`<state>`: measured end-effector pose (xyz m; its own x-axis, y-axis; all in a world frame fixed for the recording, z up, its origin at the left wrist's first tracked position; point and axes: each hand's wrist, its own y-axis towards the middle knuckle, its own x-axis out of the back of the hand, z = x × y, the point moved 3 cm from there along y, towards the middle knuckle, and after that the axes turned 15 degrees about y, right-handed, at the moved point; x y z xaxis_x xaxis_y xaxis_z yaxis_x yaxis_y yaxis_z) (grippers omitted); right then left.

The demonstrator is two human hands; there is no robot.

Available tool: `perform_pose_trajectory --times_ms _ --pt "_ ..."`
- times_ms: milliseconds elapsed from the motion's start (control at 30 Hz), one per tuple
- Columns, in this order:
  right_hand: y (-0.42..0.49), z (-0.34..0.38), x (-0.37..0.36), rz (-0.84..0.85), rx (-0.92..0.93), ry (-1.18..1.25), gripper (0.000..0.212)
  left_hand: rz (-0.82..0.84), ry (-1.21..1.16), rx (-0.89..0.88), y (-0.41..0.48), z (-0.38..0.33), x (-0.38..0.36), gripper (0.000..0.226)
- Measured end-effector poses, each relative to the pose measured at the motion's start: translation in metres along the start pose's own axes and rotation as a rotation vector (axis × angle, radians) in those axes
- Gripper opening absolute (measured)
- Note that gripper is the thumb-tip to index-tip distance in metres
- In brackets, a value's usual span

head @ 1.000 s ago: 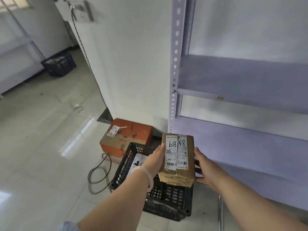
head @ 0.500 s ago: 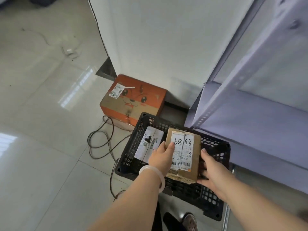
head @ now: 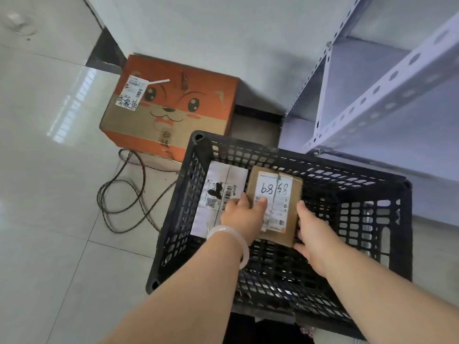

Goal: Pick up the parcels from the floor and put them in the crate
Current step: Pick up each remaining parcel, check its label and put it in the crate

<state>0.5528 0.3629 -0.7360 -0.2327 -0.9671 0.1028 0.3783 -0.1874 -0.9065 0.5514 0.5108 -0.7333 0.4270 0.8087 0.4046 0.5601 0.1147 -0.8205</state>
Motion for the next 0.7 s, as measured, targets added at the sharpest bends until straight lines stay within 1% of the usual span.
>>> perform_pose_trajectory --times_ms 67,133,233,333,433,567,700 --pt "0.011 -0.003 -0.008 0.016 0.005 -0.031 0.052 0.021 0.013 0.026 0.011 0.005 0.0 0.069" --pt "0.024 -0.004 -0.016 0.034 -0.003 -0.075 0.061 0.042 -0.02 0.011 0.018 0.01 -0.002 0.067" --pt "0.037 -0.002 -0.023 0.023 -0.013 -0.067 0.061 0.031 -0.013 -0.039 0.02 0.01 -0.007 0.066" --pt "0.038 -0.002 -0.02 0.042 0.008 -0.068 0.062 0.014 -0.021 -0.019 0.022 0.011 -0.013 0.069" --pt "0.03 -0.004 -0.011 0.069 0.039 -0.103 0.062 -0.002 -0.079 0.0 0.018 0.012 -0.01 0.067" --pt "0.008 0.011 0.005 0.022 0.12 -0.118 0.058 -0.046 -0.141 -0.018 0.002 0.007 0.007 0.062" --pt "-0.044 0.034 0.027 0.049 0.199 -0.093 0.055 -0.072 -0.225 -0.049 -0.043 -0.01 0.035 0.057"
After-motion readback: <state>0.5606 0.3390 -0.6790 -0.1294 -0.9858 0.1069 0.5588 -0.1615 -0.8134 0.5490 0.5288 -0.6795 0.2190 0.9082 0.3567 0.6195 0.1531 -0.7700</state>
